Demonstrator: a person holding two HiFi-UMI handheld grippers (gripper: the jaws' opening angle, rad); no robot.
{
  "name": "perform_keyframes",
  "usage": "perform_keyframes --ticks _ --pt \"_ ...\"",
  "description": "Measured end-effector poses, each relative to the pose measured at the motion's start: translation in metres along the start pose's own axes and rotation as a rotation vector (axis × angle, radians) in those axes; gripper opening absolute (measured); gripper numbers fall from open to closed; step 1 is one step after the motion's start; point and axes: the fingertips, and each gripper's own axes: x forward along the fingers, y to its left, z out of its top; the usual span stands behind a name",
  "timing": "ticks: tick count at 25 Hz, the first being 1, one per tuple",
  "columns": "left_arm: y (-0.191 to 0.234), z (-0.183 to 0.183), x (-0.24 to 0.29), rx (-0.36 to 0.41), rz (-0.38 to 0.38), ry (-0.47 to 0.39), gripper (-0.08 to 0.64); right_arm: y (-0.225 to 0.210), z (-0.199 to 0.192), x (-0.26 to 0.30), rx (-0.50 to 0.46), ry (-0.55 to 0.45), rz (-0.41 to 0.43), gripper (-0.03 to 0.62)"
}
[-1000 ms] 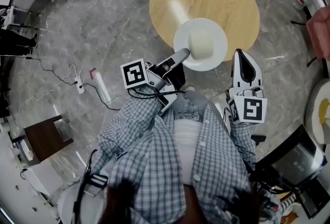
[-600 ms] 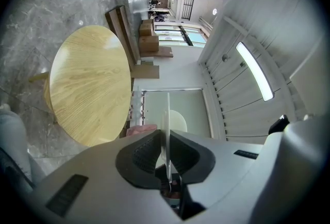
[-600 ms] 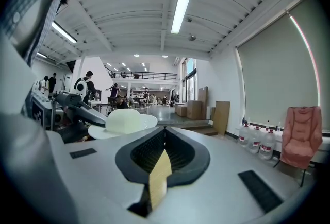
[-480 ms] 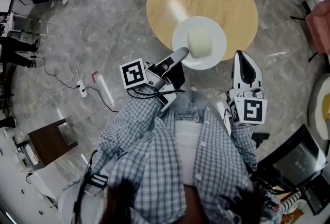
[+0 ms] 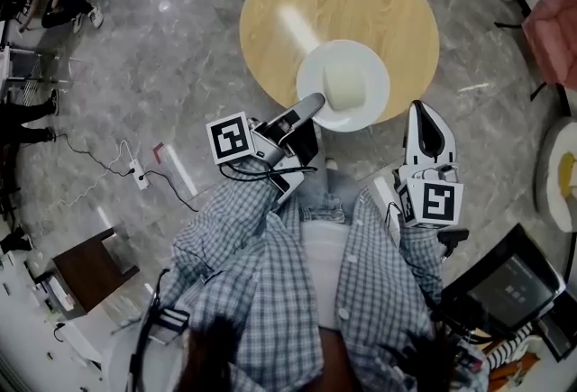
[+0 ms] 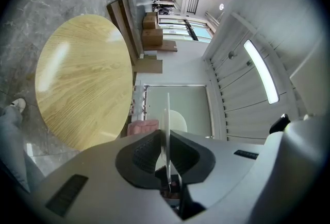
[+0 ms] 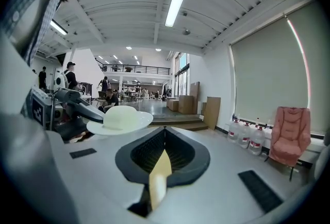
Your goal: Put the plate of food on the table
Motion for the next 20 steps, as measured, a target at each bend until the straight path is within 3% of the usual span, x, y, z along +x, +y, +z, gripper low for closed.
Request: perform_keyframes --ticks 6,12,20 --pt "0.012 0.068 0.052 -0.031 0.024 0.006 0.031 -0.023 0.007 0.083 0.012 0.047 0.002 0.006" --pt "0.009 0.064 0.051 -0.004 0.008 0.022 0.031 -0.019 0.008 0.074 0.002 0.013 0.007 0.006" --pt "0.004 0.063 0.054 0.025 -0.015 0.055 0.031 -0.015 0.011 0.070 0.148 0.004 0.033 0.006"
